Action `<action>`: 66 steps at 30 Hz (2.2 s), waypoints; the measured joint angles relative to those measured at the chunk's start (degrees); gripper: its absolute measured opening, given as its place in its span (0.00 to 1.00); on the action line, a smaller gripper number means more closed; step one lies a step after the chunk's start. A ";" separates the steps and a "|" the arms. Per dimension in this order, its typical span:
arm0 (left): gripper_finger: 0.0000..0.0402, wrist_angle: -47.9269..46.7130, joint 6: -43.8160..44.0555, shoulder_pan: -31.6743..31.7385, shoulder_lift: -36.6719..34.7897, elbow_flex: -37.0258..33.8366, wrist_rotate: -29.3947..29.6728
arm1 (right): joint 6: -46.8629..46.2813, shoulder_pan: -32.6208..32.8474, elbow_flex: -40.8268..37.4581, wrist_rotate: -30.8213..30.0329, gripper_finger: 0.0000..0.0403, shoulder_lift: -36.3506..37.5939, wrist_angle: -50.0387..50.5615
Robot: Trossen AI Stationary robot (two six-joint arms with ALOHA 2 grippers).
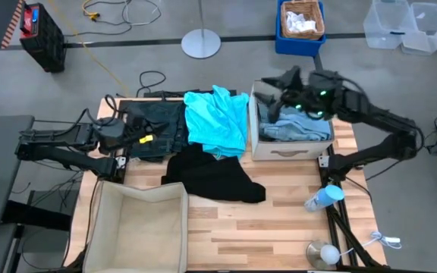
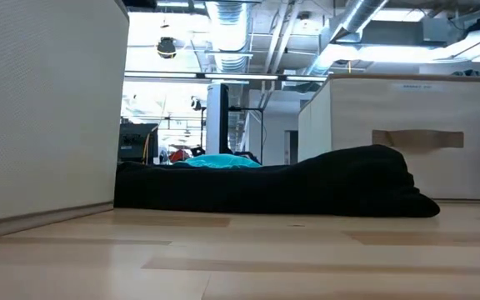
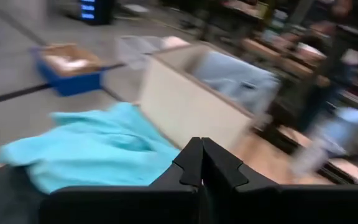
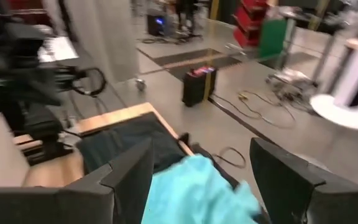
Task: Sort clothes
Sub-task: Put the dark blue pants into the bottom laundry bin
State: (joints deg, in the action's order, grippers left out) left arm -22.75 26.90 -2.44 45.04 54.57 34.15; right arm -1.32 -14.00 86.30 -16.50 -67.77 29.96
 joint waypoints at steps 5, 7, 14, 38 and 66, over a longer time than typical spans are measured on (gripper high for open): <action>0.10 -0.95 1.10 1.37 0.00 0.01 3.66 | 2.05 4.20 0.00 0.03 0.68 -6.39 -4.91; 0.13 -0.97 1.06 1.99 0.00 0.00 3.66 | 2.70 5.14 0.00 0.03 0.68 -9.55 -5.53; 0.27 -7.59 7.04 9.55 1.83 0.02 0.71 | 2.79 6.28 -0.11 0.03 0.68 -18.03 -7.20; 0.44 -25.88 1.62 43.30 27.22 0.00 -31.75 | 1.15 10.05 2.45 0.16 0.68 -22.13 -10.64; 0.79 -28.28 -6.36 43.38 52.40 0.52 -33.01 | -2.33 11.78 2.46 0.16 0.68 -22.13 -10.52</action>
State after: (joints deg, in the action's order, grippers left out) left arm -51.03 20.53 40.94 97.44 55.09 1.14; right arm -3.66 -2.22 88.77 -16.34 -89.91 19.44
